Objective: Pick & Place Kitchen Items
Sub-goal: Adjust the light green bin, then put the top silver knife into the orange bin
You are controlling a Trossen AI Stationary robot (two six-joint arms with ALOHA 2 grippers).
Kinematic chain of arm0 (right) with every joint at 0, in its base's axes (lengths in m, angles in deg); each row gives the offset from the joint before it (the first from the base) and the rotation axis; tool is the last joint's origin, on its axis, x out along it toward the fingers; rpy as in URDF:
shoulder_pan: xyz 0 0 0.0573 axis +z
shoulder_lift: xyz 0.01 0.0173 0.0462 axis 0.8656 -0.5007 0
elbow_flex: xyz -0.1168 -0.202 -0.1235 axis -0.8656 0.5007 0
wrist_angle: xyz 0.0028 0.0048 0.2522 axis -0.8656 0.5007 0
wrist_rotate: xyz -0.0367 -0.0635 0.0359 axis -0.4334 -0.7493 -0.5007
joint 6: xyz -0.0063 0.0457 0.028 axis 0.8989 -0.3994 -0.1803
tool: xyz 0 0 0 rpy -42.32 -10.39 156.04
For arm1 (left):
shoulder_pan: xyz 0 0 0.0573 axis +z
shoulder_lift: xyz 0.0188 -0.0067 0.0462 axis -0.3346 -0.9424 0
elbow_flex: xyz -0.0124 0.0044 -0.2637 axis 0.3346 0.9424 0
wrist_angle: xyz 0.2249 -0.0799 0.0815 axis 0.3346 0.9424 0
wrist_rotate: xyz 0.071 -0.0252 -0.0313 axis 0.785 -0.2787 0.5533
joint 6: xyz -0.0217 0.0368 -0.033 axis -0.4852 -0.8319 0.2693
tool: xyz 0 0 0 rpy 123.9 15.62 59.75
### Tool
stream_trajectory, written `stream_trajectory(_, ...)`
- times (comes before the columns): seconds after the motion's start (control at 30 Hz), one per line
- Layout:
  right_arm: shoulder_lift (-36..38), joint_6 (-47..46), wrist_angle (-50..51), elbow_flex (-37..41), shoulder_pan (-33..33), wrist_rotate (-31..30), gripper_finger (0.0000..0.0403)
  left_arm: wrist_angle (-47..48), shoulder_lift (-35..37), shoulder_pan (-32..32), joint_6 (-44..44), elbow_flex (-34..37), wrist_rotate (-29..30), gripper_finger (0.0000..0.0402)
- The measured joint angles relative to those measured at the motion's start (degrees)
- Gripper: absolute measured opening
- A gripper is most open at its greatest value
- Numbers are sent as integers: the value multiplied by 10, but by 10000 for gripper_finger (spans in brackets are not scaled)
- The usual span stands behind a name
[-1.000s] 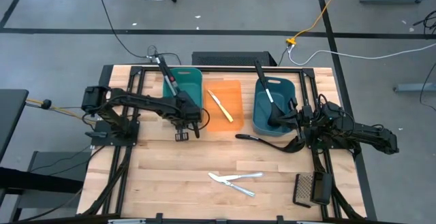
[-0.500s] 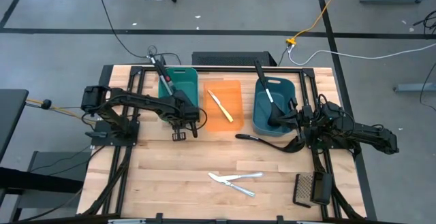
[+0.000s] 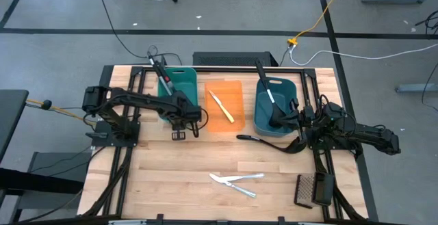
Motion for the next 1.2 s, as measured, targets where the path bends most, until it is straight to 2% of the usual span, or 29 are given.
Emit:
stream_trajectory(0.27, 0, -1, 0, 0, 0, 0, 7, 148, 26, -37, 17, -114, 12, 173)
stream_trajectory(0.37, 0, -3, 0, 0, 0, 0, 7, 155, 73, -58, 19, -134, 16, 179)
stream_trajectory(0.5, 0, -3, 3, 0, 0, 0, 7, 131, 184, -83, 12, -115, 37, 169)
stream_trajectory(0.6, 0, -3, 3, 0, 0, 0, 7, 18, 306, -90, 11, -49, 28, 137)
stream_trajectory(0.77, 0, 1, 3, 0, 0, 0, 7, -265, 520, -76, 11, 147, -53, 25)
stream_trajectory(0.8, 0, 1, 3, 0, 0, 0, 7, -312, 556, -74, 19, 186, -60, 13)
stream_trajectory(0.97, 0, 1, 2, 0, 0, 0, 7, -510, 686, -75, 29, 357, -51, 6)
stream_trajectory(1.1, 0, 1, 2, 0, 0, 0, 7, -558, 750, -75, 23, 436, -54, 4)
stream_trajectory(1.2, 0, 1, 2, 0, 0, 0, 7, -567, 764, -77, 2, 479, -56, 4)
